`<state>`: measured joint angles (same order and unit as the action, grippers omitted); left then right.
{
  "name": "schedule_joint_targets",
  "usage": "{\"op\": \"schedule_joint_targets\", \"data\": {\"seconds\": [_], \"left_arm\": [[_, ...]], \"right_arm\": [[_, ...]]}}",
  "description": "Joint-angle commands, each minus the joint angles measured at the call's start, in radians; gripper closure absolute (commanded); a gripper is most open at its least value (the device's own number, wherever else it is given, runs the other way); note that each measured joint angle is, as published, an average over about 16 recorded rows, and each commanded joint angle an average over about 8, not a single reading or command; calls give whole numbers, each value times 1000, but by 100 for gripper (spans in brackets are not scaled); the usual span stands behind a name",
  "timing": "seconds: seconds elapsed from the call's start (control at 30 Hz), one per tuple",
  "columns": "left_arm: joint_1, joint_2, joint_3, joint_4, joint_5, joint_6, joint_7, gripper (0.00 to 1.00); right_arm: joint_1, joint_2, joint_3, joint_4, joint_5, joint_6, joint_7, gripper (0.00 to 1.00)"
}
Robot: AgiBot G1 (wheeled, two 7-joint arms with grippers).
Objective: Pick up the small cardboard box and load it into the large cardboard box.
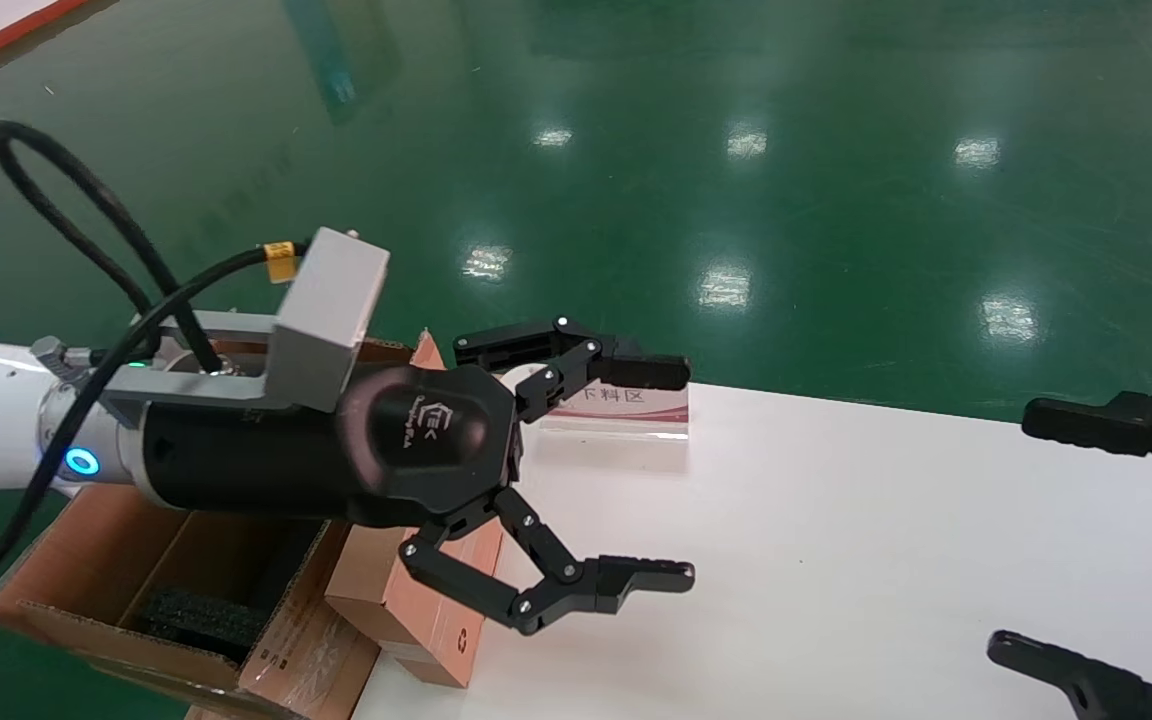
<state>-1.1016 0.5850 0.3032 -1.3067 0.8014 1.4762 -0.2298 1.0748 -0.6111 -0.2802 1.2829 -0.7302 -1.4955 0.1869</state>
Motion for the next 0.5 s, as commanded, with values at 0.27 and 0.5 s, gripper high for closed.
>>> {"op": "schedule_joint_targets", "data": {"seconds": [0.27, 0.5], "left_arm": [[-118, -34, 71, -35, 189, 1, -103, 0], [-299, -3, 182, -39, 395, 71, -203, 0]], "right_arm": [[0, 0, -1, 0, 0, 0, 0, 0], [1, 0, -1, 0, 1, 0, -1, 0]]}}
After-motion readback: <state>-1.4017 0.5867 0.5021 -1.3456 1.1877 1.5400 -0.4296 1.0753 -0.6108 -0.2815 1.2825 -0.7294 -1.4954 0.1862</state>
